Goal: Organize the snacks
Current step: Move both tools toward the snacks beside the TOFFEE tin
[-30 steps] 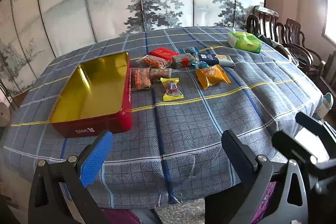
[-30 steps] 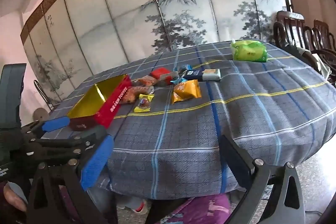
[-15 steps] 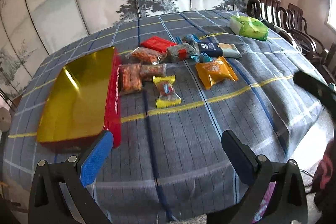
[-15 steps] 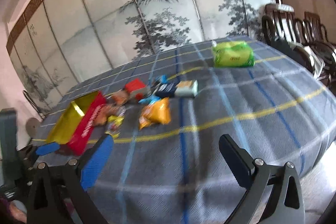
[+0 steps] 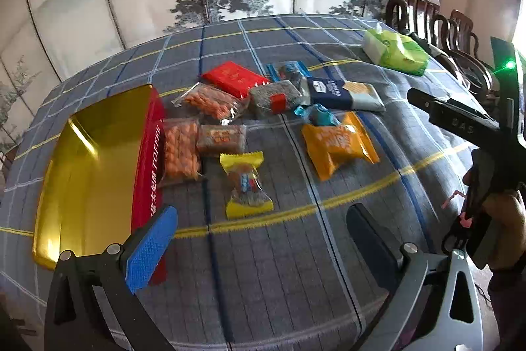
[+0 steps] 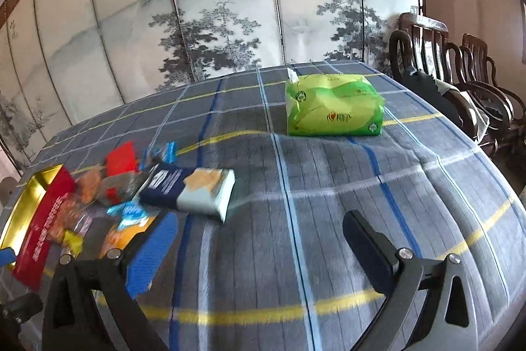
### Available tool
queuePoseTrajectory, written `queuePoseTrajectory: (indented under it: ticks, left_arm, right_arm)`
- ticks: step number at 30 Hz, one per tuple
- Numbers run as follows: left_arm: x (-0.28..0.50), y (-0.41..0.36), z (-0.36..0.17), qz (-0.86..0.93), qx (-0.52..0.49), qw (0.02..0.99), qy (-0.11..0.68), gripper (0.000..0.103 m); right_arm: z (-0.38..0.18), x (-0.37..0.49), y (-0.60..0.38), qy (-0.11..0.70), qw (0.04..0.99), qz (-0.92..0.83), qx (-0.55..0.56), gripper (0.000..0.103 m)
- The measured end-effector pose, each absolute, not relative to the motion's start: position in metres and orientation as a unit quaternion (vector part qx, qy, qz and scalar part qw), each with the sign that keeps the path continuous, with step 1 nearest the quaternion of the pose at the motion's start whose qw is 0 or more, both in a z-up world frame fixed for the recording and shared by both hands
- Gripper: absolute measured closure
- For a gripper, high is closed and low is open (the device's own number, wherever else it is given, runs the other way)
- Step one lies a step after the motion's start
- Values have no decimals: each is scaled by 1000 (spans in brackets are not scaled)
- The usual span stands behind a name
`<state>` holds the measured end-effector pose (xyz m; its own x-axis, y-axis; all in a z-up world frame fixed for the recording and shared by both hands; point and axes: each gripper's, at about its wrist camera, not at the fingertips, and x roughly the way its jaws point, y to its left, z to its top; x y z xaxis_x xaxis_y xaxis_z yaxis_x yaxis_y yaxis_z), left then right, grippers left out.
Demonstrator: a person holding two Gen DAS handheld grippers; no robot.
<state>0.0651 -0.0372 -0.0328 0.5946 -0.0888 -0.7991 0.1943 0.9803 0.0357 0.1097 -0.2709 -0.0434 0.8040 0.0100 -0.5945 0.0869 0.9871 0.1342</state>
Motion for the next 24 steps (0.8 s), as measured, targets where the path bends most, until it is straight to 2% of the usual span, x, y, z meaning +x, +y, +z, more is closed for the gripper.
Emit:
queuePoseTrajectory:
  ticks: [16, 24]
  left_arm:
    - [112, -13, -57, -86, -27, 855, 510, 8]
    - [121, -9, -61, -75, -15, 852, 518, 15]
  right_arm:
    - [-51, 113, -271, 295, 950, 1, 100, 0]
    - [-51, 112, -273, 294, 950, 5, 108, 0]
